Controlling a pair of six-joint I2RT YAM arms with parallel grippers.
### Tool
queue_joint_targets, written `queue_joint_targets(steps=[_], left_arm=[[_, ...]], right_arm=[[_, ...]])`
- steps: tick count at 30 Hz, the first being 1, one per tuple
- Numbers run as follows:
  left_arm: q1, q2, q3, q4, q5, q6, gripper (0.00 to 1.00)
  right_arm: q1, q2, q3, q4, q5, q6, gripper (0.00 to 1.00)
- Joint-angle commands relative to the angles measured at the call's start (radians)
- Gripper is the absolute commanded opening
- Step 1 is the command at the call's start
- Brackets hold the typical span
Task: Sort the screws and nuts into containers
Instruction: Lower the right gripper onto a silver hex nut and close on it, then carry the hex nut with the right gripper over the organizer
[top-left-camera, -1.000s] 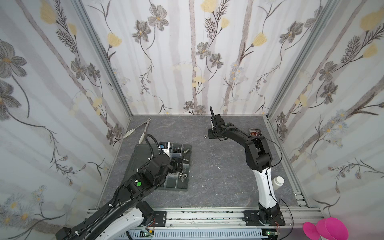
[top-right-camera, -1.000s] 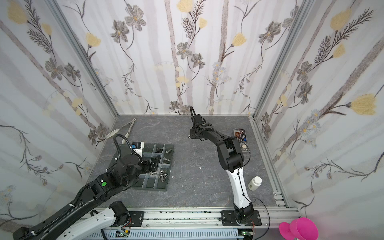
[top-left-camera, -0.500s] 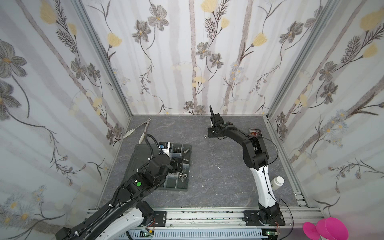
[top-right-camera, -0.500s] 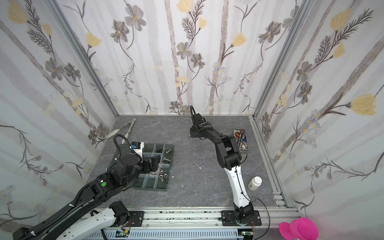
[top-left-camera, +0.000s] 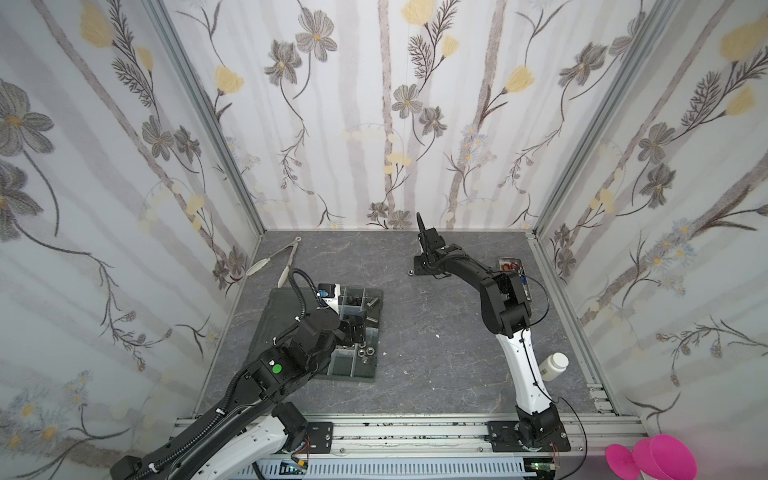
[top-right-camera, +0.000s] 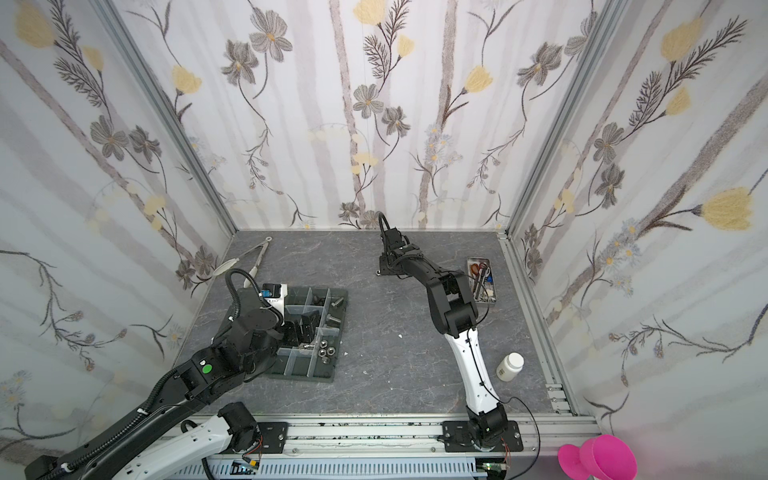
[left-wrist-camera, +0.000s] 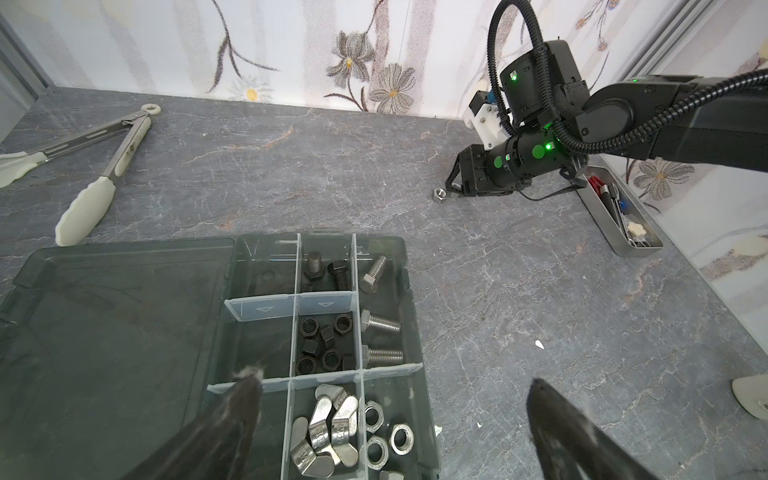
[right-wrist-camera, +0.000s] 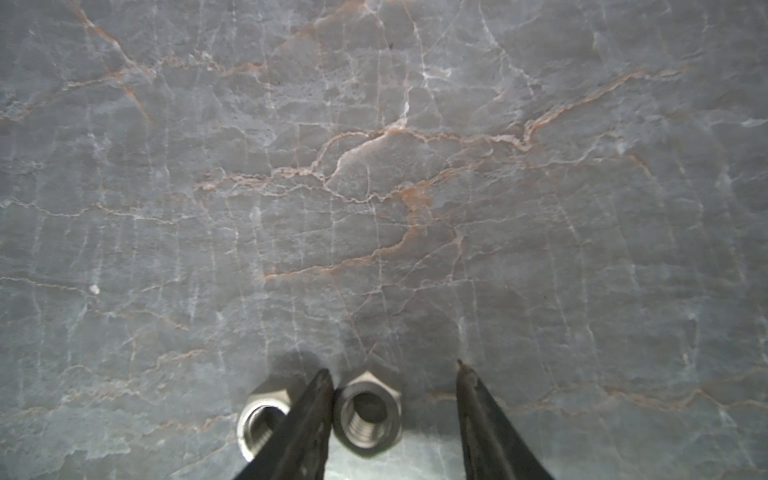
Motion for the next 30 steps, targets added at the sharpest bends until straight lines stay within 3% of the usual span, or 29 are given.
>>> queue_joint_targets(steps=[1, 17, 30], left_arm=[[0.001, -0.003, -0.001, 0.008, -0.026, -0.005, 1.0], [0.0, -0.004, -0.001, 0.003, -0.041, -0.006, 1.0], [0.001, -0.017, 0.0, 0.0, -0.067, -0.011, 1.0]], right_arm=[[0.002, 0.009, 0.008, -0.021, 0.03, 0.003, 0.46], [0.01, -0.031, 0.007, -0.065, 0.046, 0.001, 0.18], [0.086, -0.246, -0.109, -0.017, 0.006, -0.003, 0.12]])
